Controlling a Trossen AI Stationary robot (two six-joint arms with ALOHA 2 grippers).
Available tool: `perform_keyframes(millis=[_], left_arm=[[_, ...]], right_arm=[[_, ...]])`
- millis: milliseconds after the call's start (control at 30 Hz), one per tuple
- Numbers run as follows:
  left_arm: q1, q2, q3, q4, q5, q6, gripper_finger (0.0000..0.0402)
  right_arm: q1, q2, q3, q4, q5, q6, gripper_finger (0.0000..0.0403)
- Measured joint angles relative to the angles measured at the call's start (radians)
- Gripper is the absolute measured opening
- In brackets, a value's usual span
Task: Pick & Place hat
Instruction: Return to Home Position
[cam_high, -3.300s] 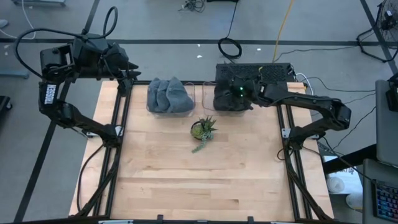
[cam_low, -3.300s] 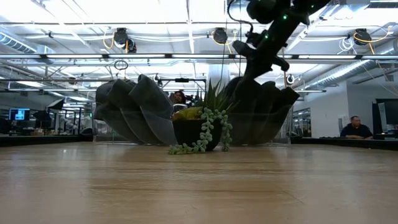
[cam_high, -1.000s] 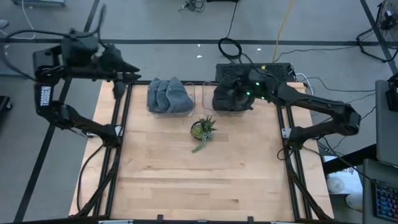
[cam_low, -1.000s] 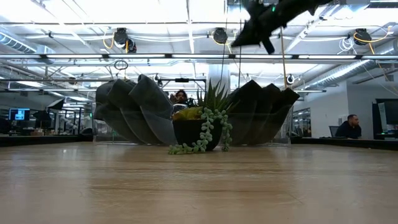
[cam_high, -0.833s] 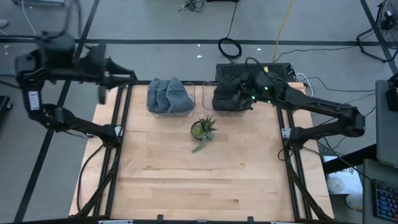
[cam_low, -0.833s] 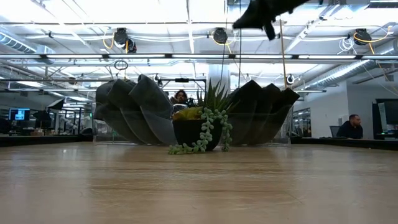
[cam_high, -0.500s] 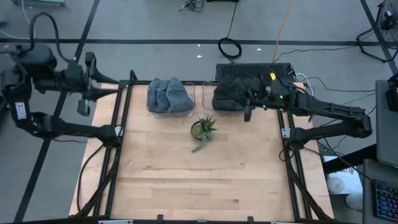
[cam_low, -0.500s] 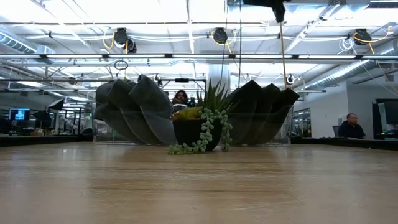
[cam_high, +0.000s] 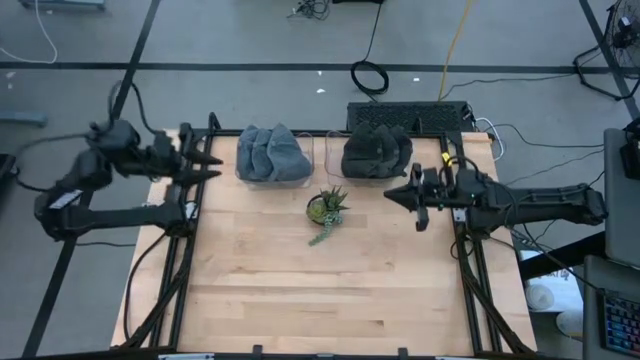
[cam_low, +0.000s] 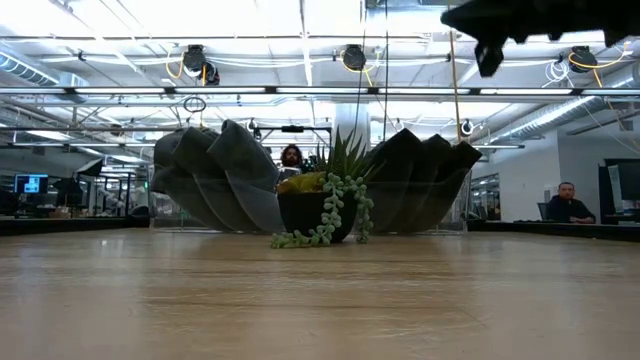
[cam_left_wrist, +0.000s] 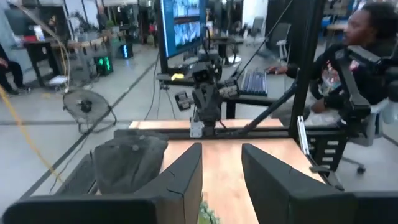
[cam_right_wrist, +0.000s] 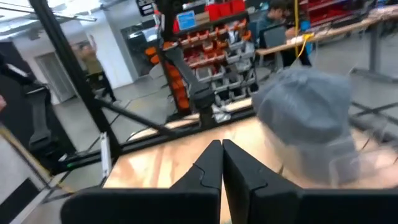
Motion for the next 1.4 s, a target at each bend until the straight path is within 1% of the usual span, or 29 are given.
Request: perform_keyframes(millis=[67, 233, 333, 400, 567, 633, 733, 833, 1000, 1133, 1267, 1300, 1400], left_arm=[[-0.008, -0.047, -0.112, 0.098, -0.014, -0.017, 0.0120], [-0.029, -0.164, -0.364, 0.279, -0.104, -0.096, 0.0120], [-0.050, -0.221, -0.476, 0.368, -0.123, -0.124, 0.0120], [-0.069, -0.254, -0.539, 0.402, -0.160, -0.132, 0.0120], [-0.134, -0.332, -0.680, 0.481, -0.311, -0.166, 0.0120], [-0.165, -0.361, -0.733, 0.523, -0.339, -0.166, 0.0120], [-0.216, -0.401, -0.812, 0.577, -0.376, -0.178, 0.0120], [-0.272, -0.431, -0.872, 0.610, -0.458, -0.202, 0.0120], [-0.367, -0.458, -0.933, 0.618, -0.617, -0.218, 0.0120], [-0.435, -0.463, -0.958, 0.621, -0.729, -0.218, 0.0120], [-0.478, -0.463, -0.974, 0.625, -0.803, -0.218, 0.0120], [-0.484, -0.463, -0.979, 0.627, -0.810, -0.218, 0.0120], [-0.494, -0.463, -1.005, 0.644, -0.813, -0.224, 0.0120]], right_arm=[[0.005, -0.017, -0.034, 0.000, 0.001, 0.015, 0.0000], [0.005, -0.022, -0.088, 0.012, 0.003, -0.010, 0.0000], [0.005, -0.037, -0.126, 0.060, 0.003, -0.025, 0.0000], [0.005, -0.050, -0.162, 0.103, 0.013, -0.026, 0.0000], [0.005, -0.068, -0.258, 0.198, 0.131, -0.009, 0.0000], [0.008, -0.068, -0.283, 0.242, 0.173, -0.018, 0.0000], [0.019, -0.068, -0.306, 0.260, 0.239, -0.036, 0.0000], [0.038, -0.068, -0.310, 0.271, 0.300, -0.068, 0.0000], [0.071, -0.073, -0.310, 0.267, 0.466, -0.117, 0.0000], [0.079, -0.088, -0.310, 0.239, 0.483, -0.149, 0.0000], [0.073, -0.116, -0.311, 0.137, 0.539, -0.096, 0.0000], [0.073, -0.127, -0.311, 0.120, 0.537, -0.096, 0.0000], [0.076, -0.165, -0.311, 0.104, 0.476, -0.135, 0.0000]])
